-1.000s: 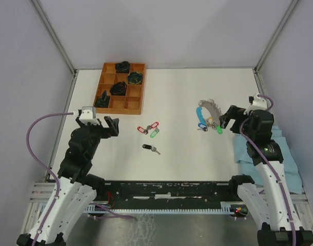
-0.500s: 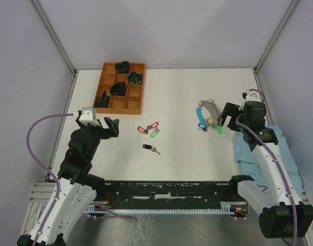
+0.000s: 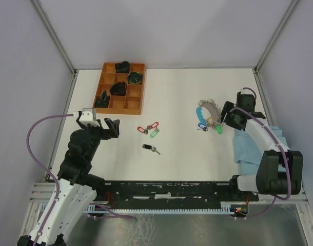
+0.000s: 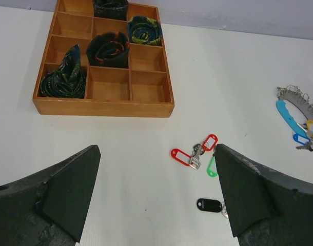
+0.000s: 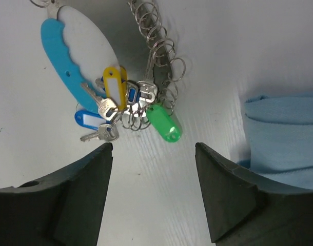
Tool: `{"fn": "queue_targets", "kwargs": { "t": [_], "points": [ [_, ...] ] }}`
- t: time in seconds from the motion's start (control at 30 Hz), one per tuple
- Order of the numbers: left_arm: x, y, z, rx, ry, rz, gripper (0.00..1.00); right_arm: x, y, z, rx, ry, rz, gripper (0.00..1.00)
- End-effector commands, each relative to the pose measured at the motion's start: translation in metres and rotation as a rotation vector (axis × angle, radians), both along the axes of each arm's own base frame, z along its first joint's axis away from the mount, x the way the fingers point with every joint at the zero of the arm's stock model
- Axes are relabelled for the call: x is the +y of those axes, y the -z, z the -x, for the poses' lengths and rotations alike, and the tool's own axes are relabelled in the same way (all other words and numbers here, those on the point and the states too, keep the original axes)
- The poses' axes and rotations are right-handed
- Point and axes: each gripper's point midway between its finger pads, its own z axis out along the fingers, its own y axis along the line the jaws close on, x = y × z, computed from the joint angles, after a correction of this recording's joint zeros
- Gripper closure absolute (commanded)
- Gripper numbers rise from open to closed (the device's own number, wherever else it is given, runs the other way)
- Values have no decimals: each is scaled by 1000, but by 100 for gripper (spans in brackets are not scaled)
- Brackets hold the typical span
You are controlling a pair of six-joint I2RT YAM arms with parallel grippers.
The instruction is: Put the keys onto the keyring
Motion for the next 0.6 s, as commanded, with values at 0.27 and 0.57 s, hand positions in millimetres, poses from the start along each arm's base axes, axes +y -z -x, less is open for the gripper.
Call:
{"fn": "queue_targets", "kwargs": {
  "t": [0.27, 0.57],
  "points": [
    [-11, -5, -6, -21, 52, 5, 0, -16, 44, -47, 4, 89, -163, 41],
    [-29, 0, -7, 20, 132, 47, 1, -6, 70, -51, 42, 58, -255, 54]
  ]
}}
